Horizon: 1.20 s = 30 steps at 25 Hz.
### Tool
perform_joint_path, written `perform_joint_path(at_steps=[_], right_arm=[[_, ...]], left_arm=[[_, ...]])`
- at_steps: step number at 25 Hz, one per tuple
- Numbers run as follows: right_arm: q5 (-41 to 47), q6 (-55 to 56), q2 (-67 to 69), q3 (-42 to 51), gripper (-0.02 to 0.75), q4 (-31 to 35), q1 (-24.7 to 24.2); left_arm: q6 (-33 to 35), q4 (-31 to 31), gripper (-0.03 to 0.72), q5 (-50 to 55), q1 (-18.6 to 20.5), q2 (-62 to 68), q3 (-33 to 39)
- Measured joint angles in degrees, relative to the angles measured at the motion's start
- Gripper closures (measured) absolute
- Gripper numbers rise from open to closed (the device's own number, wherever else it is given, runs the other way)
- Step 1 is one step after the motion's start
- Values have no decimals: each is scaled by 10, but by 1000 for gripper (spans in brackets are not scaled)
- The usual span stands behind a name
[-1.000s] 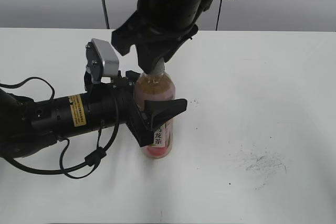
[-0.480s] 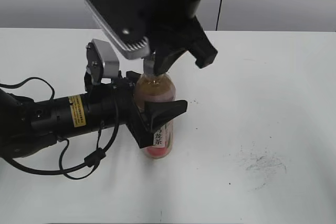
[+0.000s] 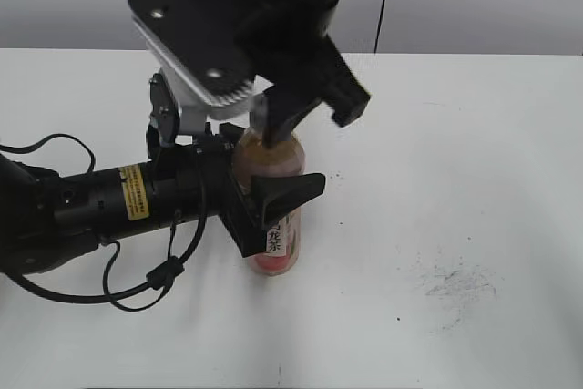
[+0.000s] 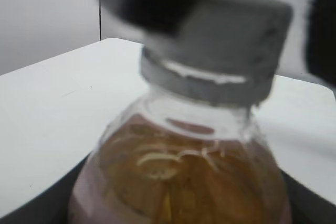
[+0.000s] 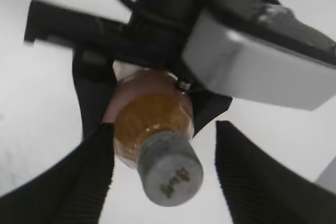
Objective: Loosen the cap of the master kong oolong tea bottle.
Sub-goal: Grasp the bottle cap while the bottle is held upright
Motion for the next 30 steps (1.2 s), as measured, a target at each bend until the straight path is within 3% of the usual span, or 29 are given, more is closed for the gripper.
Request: perform_joint_path(at_steps=[2,4,10,14,20,24,27,30], right_arm=[[0,146,0,0,218,5,4],[0,288,0,0,171,5,5],[0,712,0,0,187,-26,5],[0,904,0,0,204,-49,5],[0,967,0,0,295,-53,5],[0,964,0,0,463,-49,5],[0,925,0,0,472,-45,5],[0,798,0,0,472,-41,5]], left_arm=[[-1,-1,242,0,0,0,0],[-1,-1,242,1,0,0,0],[-2,-2,242,1,0,0,0],[-2,6,242,0,0,0,0],[-1,7,242,0,0,0,0],[-1,7,242,0,0,0,-1],[-1,7,242,1,0,0,-1],[-1,7,242,1,0,0,-1]])
